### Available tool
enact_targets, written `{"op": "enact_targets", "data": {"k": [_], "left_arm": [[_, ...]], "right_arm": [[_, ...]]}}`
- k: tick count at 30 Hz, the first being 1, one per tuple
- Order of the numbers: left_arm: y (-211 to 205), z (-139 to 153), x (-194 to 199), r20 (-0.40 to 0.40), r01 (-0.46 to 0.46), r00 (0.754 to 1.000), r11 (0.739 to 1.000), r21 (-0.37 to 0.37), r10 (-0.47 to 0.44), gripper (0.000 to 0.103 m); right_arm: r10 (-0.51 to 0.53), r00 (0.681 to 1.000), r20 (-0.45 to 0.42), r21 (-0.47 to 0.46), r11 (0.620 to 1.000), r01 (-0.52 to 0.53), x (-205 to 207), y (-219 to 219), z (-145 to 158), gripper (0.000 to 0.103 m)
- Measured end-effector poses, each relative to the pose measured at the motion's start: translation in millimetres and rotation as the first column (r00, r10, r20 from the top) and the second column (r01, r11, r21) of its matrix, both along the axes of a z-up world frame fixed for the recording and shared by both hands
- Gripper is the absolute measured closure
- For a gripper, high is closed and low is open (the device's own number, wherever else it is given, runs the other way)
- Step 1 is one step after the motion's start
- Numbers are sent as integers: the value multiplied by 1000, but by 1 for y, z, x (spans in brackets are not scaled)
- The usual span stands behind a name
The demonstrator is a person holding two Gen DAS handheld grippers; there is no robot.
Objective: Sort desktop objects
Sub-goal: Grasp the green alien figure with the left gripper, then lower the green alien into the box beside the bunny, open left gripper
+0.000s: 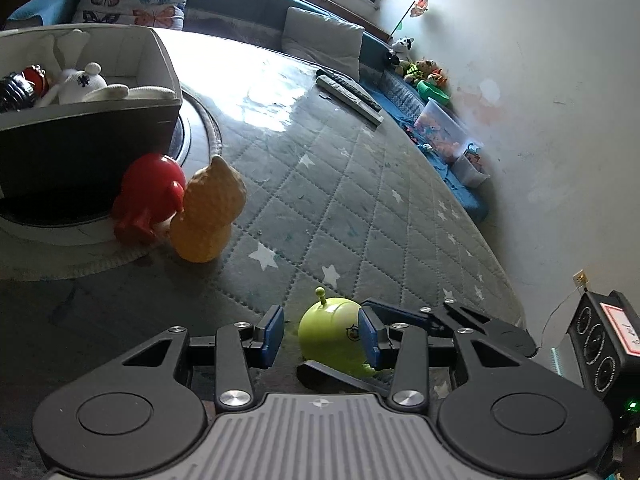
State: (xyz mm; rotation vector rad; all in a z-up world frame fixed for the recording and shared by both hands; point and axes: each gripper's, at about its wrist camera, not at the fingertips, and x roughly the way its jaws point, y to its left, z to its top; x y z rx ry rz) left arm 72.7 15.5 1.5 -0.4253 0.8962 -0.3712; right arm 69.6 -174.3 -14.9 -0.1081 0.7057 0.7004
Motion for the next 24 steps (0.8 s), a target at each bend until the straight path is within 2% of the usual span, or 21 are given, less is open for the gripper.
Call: {"op": "enact_targets", "data": {"k": [5, 17, 20, 24], "left_arm": [[-2, -3, 3, -13, 4, 1000, 1000, -25, -4, 60], [3, -5, 2, -25, -4, 1000, 998, -66, 2, 60], [11, 1, -2, -11, -19, 1000, 996, -89, 18, 62], [23, 19, -9, 41, -35, 998, 997, -71, 38, 62]], "right_arm": [[14, 1000, -15, 7, 1000, -14, -1, 2, -2, 38], [9, 1000, -19, 24, 1000, -9, -2, 3, -1, 38], [17, 1000, -11, 39, 999, -17, -2, 6, 4, 38], [46, 999, 21, 42, 998, -47, 0, 18, 17, 38]]}}
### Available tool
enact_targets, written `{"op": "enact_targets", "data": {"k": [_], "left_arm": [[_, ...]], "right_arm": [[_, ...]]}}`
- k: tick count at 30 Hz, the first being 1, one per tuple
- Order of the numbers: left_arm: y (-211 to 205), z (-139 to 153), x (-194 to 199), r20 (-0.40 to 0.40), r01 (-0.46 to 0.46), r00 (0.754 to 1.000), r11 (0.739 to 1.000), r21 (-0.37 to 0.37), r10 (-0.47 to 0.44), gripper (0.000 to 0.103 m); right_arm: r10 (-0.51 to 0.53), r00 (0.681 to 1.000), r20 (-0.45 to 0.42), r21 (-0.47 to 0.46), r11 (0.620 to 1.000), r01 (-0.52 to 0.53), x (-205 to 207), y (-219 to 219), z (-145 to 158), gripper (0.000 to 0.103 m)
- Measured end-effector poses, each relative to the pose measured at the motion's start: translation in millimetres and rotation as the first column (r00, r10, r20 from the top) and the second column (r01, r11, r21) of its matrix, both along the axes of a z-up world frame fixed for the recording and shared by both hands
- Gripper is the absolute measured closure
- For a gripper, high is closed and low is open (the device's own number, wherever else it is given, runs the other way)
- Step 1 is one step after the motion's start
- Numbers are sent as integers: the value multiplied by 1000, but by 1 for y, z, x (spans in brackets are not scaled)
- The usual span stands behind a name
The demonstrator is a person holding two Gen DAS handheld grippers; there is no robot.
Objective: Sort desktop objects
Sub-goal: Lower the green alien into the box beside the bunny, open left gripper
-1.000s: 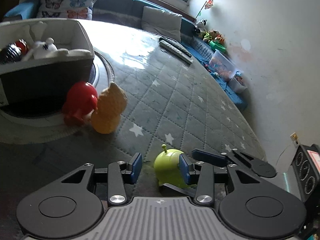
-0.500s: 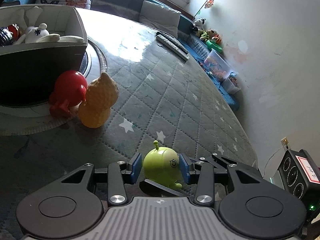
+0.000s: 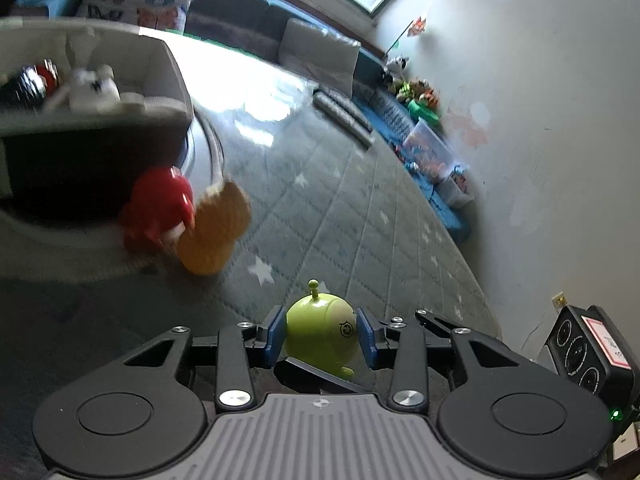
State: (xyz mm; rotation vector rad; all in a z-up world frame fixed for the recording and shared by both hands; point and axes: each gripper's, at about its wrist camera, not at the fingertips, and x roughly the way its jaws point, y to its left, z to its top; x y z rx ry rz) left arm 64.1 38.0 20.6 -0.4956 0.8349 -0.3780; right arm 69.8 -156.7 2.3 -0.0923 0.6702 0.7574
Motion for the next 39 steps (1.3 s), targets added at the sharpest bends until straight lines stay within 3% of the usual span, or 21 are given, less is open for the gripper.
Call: {"op": "enact_targets", "data": {"k": [8, 17, 26, 32, 39], "left_arm": [[43, 42, 3, 95, -80, 993, 996, 27, 77, 62], [105, 76, 46, 144, -186, 973, 982, 31, 180, 62], [143, 50, 102, 85, -225, 971, 974, -10, 225, 64], [148, 19, 121, 22, -233, 972, 972, -14, 233, 64], [141, 10, 121, 17, -229, 973, 973, 37, 228, 64]], "right_arm": [[77, 994, 82, 8, 997, -78, 23, 45, 35, 38], [149, 981, 127, 7, 989, -151, 80, 117, 67, 38], [162, 983, 80, -32, 987, -160, 134, 164, 52, 38], [158, 986, 55, -48, 987, -155, 145, 168, 29, 37], [157, 986, 57, -56, 986, -154, 142, 164, 18, 31]]}}
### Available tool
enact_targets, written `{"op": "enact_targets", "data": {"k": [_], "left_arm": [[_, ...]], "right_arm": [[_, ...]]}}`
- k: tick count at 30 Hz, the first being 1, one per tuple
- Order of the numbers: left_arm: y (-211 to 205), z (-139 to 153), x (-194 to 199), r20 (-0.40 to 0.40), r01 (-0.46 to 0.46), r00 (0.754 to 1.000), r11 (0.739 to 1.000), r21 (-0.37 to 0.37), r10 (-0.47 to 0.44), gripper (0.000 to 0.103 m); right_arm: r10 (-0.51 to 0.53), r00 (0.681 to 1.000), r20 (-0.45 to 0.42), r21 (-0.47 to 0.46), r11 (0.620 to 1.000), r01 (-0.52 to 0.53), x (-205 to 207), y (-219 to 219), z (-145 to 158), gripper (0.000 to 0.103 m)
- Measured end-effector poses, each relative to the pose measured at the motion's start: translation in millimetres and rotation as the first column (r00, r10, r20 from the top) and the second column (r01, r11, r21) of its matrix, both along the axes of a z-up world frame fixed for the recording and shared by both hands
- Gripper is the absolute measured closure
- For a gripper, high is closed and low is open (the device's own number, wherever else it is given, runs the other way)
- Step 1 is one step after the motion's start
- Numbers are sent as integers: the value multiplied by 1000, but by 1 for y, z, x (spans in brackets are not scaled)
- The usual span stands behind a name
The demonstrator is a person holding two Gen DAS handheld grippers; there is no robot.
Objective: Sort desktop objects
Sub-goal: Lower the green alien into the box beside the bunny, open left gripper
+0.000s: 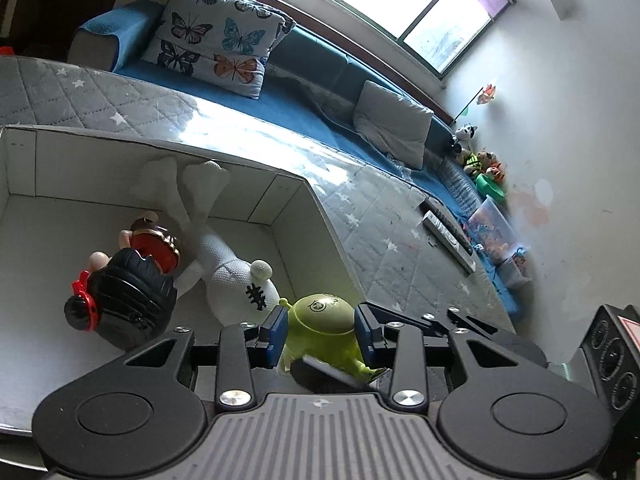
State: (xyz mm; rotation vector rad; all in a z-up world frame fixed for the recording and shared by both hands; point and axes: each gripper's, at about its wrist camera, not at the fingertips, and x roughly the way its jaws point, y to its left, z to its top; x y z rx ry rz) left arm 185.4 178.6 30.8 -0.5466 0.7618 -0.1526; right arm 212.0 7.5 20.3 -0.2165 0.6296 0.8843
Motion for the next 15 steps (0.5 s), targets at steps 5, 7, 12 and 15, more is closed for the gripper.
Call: {"op": "enact_targets", "data": {"k": [5, 7, 12, 15], "left_arm": [[-14, 2, -1, 1, 6, 1000, 997, 78, -6, 63], [-19, 1, -1, 2, 10, 1000, 995, 98, -10, 63], [-19, 0, -5, -13, 9, 1000, 997, 77, -9, 62], [-15, 4, -13, 0, -5, 1000, 999, 42, 5, 62]], "right_arm": [[-15, 999, 31, 12, 1000, 15, -14, -10, 3, 24], [-21, 999, 31, 22, 1000, 21, -18, -15, 5, 24], [-44, 998, 37, 37, 998, 43, -33, -31, 7, 21], [-56, 998, 36, 43, 998, 54, -42, -42, 7, 21]]}}
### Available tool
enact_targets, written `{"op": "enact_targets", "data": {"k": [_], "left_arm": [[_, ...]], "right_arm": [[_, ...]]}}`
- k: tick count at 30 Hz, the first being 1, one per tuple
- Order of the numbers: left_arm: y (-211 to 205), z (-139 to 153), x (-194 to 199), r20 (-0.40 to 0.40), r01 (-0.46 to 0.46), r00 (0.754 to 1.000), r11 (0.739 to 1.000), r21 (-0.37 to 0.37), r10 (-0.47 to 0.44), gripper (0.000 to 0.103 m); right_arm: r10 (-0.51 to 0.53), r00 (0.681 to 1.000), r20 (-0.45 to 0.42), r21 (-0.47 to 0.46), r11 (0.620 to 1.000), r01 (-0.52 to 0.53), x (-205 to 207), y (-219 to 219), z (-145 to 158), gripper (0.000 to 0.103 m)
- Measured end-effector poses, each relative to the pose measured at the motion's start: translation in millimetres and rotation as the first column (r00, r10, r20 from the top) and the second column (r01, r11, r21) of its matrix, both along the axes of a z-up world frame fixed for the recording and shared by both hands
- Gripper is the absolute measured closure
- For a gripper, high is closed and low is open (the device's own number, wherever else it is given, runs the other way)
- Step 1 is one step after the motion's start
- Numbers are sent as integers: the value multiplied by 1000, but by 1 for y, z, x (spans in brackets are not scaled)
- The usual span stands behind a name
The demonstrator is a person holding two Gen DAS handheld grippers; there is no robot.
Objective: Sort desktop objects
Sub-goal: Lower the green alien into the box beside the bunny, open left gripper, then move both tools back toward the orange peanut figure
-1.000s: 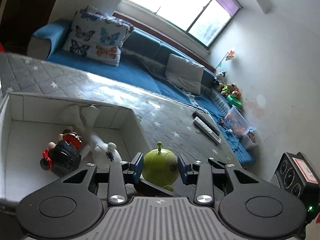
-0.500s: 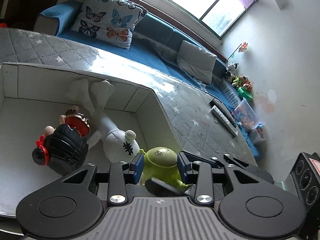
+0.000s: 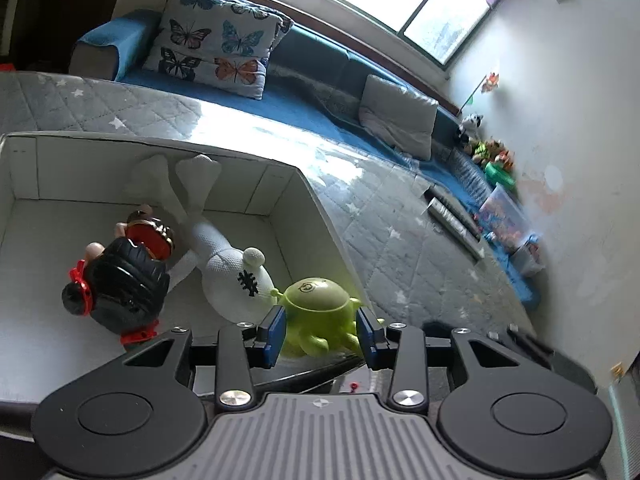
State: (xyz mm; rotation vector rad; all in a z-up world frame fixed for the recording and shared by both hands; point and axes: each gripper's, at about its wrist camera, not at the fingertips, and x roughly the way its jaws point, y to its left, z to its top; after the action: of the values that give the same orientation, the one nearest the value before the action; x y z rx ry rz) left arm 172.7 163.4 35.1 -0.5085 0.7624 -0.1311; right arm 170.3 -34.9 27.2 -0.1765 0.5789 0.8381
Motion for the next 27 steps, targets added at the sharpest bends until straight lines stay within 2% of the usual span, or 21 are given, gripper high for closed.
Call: {"op": "enact_targets", "data": {"k": [9, 13, 27], "left_arm": [[-8, 19, -32, 63, 3, 998, 1000, 2, -3, 62], [-13, 21, -48, 78, 13, 997, 1000, 1, -13, 62], [-39, 1, -80, 60, 83, 995, 997, -2, -83, 62]], "right_arm": [[-34, 999, -2, 20, 999, 34, -27, -33, -1, 19], [-43, 999, -15, -1, 999, 43, -38, -40, -12, 19], [-79, 992, -99, -26, 997, 76, -53, -60, -42, 19]]}}
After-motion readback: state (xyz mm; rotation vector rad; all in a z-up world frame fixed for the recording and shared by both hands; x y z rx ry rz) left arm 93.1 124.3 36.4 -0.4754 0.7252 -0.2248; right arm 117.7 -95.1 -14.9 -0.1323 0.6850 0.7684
